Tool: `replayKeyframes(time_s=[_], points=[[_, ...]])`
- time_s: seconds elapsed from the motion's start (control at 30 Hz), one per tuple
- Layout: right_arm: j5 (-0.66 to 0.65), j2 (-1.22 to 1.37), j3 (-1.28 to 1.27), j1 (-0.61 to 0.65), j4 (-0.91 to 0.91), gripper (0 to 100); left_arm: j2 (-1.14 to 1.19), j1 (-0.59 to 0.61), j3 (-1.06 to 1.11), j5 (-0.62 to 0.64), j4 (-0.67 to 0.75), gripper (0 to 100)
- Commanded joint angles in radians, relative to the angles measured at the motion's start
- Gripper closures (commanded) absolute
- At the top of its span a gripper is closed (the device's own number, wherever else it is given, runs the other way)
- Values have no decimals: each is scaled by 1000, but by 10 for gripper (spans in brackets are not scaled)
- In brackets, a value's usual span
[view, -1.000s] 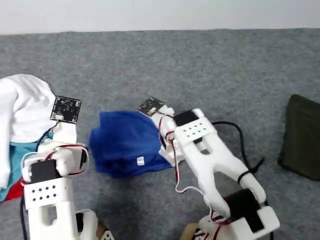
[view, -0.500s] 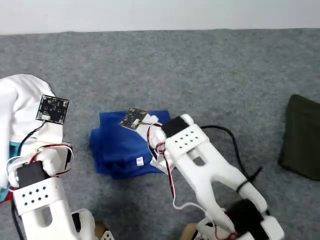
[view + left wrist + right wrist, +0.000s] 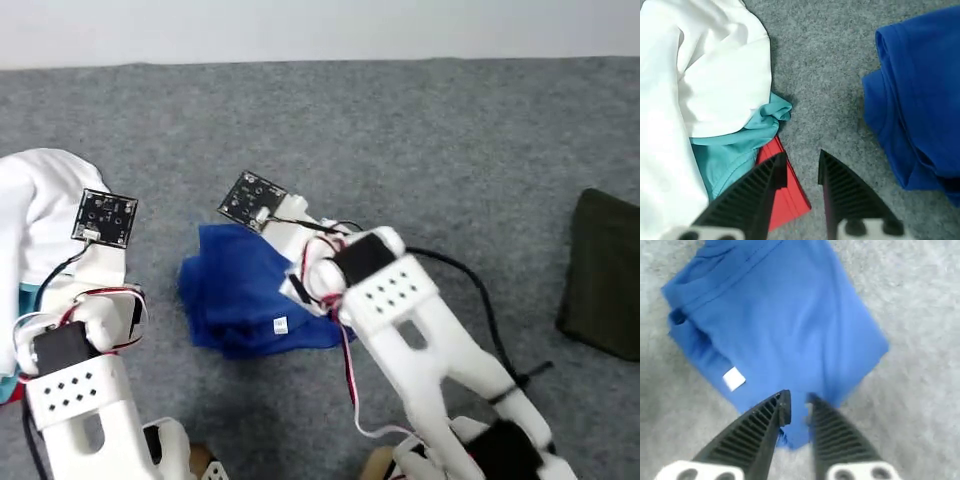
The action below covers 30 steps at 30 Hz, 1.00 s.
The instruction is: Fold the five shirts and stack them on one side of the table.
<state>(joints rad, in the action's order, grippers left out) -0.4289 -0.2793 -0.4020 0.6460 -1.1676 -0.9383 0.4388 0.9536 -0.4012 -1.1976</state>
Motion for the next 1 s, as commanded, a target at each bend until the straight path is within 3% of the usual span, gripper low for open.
replayKeyframes(time_s=[0.0,0.13,0.27,0.6,0.97], points=[[-2,107,63,1,53,985,-12,8,-45,-8,18,881],[103,232,97,-10,35,990,-12,9,-47,-8,15,881],[175,300,146,-2,-108,989,-14,11,-47,-8,14,882],[181,331,144,90,-387,989,-12,8,-42,-8,20,882],[180,328,390,74,-409,989,-12,5,-42,-8,20,882]])
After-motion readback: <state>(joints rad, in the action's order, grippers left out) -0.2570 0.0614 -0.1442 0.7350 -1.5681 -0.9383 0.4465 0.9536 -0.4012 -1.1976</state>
